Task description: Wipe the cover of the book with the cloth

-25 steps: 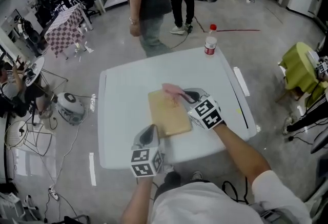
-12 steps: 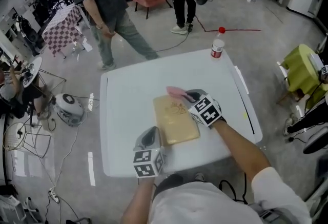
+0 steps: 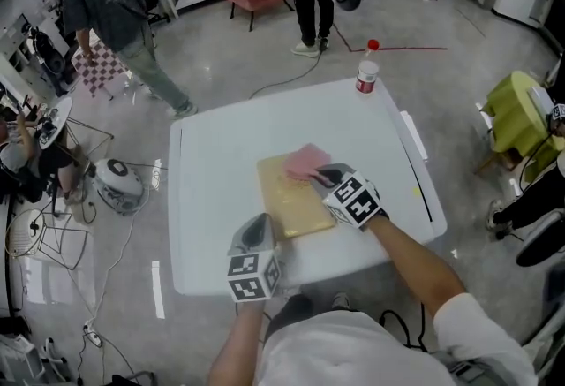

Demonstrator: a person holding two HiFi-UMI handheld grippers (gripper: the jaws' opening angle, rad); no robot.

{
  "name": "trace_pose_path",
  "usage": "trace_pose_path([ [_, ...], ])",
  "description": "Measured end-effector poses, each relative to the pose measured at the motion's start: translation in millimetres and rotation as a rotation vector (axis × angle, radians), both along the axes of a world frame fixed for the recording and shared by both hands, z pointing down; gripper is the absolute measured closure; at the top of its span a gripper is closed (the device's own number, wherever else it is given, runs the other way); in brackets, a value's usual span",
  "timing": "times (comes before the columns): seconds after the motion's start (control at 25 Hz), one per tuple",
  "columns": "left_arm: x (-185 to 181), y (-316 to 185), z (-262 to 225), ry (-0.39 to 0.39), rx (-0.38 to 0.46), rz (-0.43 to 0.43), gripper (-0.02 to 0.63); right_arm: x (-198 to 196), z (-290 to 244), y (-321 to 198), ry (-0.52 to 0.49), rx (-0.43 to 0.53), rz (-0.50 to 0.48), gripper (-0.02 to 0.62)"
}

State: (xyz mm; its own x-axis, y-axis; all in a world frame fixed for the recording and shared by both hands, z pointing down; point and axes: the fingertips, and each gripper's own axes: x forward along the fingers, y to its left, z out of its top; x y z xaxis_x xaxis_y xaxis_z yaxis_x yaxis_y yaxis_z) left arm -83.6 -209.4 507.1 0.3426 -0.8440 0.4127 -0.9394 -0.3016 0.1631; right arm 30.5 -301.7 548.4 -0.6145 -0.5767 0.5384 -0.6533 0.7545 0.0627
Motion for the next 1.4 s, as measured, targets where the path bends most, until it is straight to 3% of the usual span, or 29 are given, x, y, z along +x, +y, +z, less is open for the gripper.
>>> trace_pose_path([
  [0.96,18.8,22.9,1.3,0.005,0.009,-0.066,0.600,16.6,7.6,134.6,-0.080,-0.118,-0.145,0.560],
  [1.4,-4.2,5.6,-1.0,0.003,0.013,-0.075,0.600,17.2,-82.9,72.9,-0.159,0.049,-0.072,0.560],
])
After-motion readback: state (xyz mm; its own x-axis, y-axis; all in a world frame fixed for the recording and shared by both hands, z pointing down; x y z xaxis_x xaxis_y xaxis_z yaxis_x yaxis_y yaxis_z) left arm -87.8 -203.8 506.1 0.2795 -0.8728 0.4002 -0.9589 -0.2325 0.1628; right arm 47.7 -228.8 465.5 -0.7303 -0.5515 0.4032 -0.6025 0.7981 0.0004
